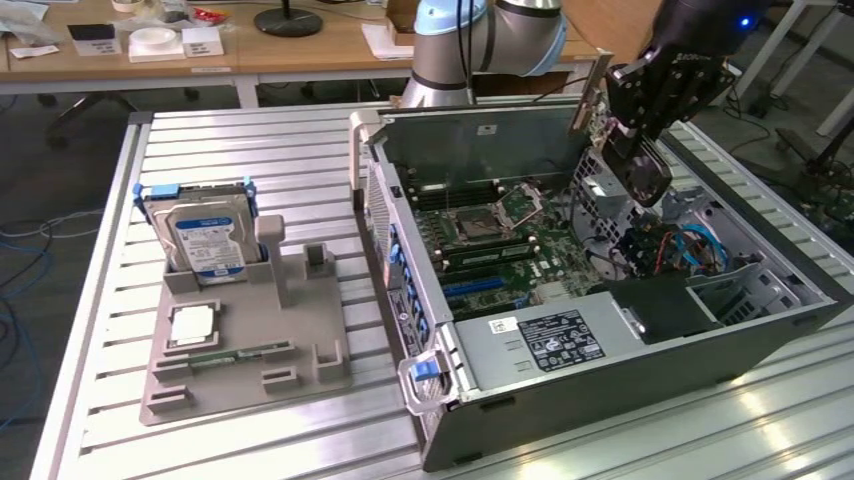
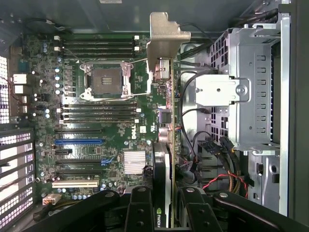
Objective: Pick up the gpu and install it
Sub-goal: 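Insert the gpu into the slot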
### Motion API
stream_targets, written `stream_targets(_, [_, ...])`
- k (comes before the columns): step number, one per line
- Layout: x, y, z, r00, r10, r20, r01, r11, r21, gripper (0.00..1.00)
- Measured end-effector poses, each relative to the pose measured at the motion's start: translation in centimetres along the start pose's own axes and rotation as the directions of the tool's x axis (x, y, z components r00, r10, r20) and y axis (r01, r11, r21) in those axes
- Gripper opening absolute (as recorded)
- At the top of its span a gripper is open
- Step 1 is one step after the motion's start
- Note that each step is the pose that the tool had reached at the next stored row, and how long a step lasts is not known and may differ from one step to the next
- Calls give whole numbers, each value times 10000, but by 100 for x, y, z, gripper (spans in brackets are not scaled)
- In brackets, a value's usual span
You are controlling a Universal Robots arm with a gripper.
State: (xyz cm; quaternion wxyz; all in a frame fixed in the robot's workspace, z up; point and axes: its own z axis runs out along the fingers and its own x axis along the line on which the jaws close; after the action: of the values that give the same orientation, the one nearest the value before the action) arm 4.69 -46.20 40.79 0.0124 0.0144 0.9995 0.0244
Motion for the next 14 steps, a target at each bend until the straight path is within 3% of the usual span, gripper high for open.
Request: stream_targets(14, [0,0,0,10000,-66,-3,66,10000,-2,27])
